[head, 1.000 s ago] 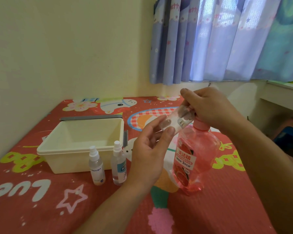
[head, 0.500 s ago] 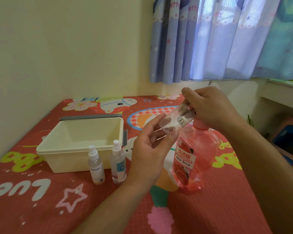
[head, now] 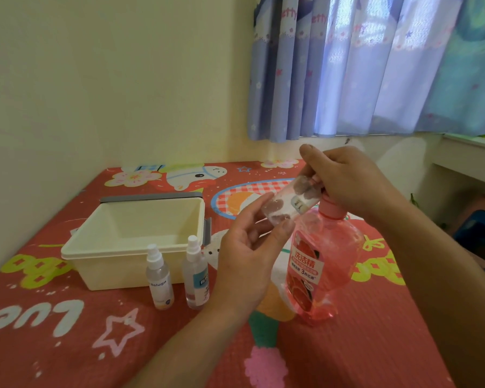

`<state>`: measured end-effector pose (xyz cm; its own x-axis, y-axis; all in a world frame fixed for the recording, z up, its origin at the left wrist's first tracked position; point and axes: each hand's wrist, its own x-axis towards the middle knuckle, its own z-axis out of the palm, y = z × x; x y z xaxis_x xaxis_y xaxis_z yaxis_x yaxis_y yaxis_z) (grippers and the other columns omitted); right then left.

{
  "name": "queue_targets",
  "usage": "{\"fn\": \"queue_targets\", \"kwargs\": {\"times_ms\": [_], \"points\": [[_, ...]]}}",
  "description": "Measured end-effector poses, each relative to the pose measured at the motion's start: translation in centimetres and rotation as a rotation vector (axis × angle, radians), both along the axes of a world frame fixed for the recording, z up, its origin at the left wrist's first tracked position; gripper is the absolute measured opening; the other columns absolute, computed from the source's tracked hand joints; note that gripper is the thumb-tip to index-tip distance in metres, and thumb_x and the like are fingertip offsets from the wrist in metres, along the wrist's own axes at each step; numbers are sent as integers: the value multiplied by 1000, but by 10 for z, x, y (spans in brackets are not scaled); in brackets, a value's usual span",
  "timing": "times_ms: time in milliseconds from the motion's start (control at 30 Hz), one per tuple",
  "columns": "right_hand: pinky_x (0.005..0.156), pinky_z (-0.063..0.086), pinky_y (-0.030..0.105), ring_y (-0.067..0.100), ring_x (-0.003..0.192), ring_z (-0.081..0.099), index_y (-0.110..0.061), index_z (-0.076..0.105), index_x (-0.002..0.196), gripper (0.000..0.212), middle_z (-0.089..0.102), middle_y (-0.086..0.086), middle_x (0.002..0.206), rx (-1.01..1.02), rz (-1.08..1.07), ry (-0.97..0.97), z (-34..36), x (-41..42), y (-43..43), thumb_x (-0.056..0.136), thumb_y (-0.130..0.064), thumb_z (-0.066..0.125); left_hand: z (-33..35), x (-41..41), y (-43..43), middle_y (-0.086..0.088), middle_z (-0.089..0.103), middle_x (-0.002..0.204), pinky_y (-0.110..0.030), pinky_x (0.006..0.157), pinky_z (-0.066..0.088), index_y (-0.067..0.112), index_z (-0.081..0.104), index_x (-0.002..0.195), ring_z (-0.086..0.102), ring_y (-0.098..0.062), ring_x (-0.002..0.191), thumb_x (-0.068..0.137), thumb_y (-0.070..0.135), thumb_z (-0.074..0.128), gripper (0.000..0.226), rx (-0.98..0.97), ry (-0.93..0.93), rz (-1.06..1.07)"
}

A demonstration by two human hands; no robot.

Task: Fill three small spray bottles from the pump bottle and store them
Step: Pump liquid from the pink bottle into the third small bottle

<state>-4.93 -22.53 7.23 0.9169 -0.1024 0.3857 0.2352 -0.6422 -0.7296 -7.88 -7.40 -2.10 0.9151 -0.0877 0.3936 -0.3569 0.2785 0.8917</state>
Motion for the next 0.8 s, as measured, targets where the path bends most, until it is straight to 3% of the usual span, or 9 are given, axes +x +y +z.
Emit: {"fn": "queue_targets", "kwargs": {"times_ms": [100, 200, 367, 533, 800], "points": [[76, 53, 38, 21, 65, 67, -12, 77, 71, 58, 74, 6, 67, 11, -33, -15, 1, -3, 1, 101, -48, 43, -1, 1, 0, 9, 74, 107, -14, 79, 51, 23, 61, 123, 68, -4, 103, 69, 31, 72, 56, -1, 5, 3], [80, 53, 40, 25, 73, 70, -13, 77, 73, 58, 75, 6, 71, -2, -35, -4, -1, -4, 2, 101, -48, 40, -2, 1, 0, 10, 74, 106, -15, 79, 52, 26, 62, 122, 68, -4, 102, 70, 31, 73, 53, 5, 13, 9], [61, 43, 28, 5, 48, 55, -11, 78, 76, 58, 68, -1, 62, 34, -54, 10, 5, -5, 3, 102, -46, 40, -2, 1, -1, 12, 74, 105, -17, 80, 53, 26, 62, 121, 68, -5, 101, 74, 30, 77, 50, 12, 20, 14], [64, 44, 30, 9, 52, 57, -12, 77, 75, 53, 74, 7, 71, 8, -67, -1, 0, -4, 3, 103, -40, 40, -3, 3, -1, 11, 74, 106, -20, 82, 54, 24, 61, 123, 68, -6, 102, 76, 29, 77, 50, 23, 26, 25], [56, 39, 26, 3, 41, 52, -10, 76, 74, 51, 70, 3, 61, 74, -53, 8, 0, -1, 1, 102, -35, 42, -2, 1, -1, 10, 73, 109, -19, 79, 54, 28, 61, 123, 68, -8, 102, 74, 36, 75, 52, 45, 21, 15]]}}
